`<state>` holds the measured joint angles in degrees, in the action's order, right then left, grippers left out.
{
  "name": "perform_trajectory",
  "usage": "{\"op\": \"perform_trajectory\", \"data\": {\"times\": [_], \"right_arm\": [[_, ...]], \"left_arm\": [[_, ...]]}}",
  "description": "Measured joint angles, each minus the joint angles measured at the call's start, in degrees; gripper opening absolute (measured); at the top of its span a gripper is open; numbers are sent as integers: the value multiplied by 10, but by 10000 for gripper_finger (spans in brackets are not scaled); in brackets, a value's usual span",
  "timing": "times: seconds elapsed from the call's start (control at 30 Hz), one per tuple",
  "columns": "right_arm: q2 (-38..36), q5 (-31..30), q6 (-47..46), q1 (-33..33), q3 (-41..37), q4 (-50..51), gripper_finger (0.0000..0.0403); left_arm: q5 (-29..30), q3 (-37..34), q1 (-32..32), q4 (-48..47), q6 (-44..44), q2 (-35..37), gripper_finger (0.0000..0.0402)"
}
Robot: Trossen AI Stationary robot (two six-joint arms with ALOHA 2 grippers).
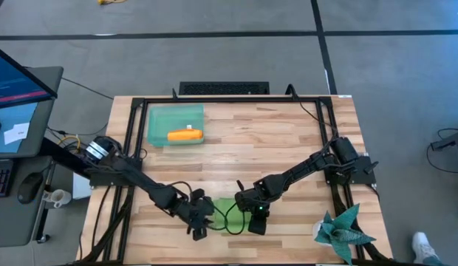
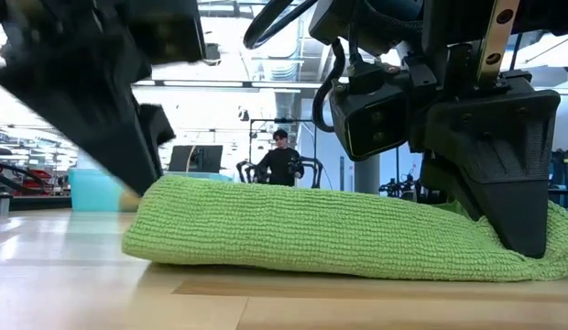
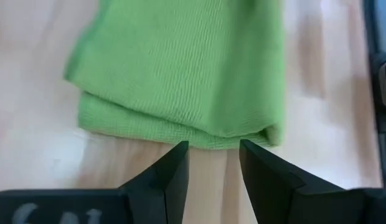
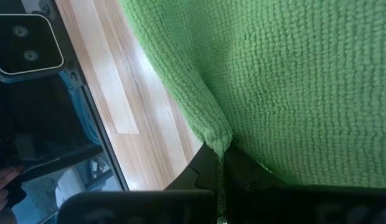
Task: Roll microfiber towels into tight, uniform cylinder then place into a basket
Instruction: Roll the green microfiber cloth
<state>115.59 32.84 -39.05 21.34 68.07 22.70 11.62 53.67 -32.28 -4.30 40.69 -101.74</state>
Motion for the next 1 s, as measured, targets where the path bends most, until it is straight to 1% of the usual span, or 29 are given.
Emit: {"op": "perform_trajectory", "data": {"times": [0.1,0.17,0.3,0.4,0.43,0.57,0.63,0.8,0.93,1.0], "right_arm": [[0,0,0,0,0,-1,15],[0,0,0,0,0,-3,15],[0,0,0,0,0,-3,20],[0,-1,0,0,0,-5,18],[0,-1,0,0,0,-5,17],[1,-1,-1,0,0,-7,16],[1,-1,-3,0,0,-7,19],[1,-1,-5,0,0,-7,16],[1,-1,-5,0,0,-8,17],[1,-1,-5,0,0,-8,20]], "left_arm": [[44,0,-19,-1,-4,22,133],[73,0,-36,10,-25,32,133],[108,2,-65,41,-52,22,133],[112,1,-71,83,-73,-14,133],[111,1,-72,116,-88,-29,133],[80,5,-69,217,-171,-78,133],[81,14,-68,223,-190,-90,133],[108,23,-66,220,-207,-90,133],[93,24,-63,229,-204,-97,133],[84,24,-58,212,-199,-109,133]]}}
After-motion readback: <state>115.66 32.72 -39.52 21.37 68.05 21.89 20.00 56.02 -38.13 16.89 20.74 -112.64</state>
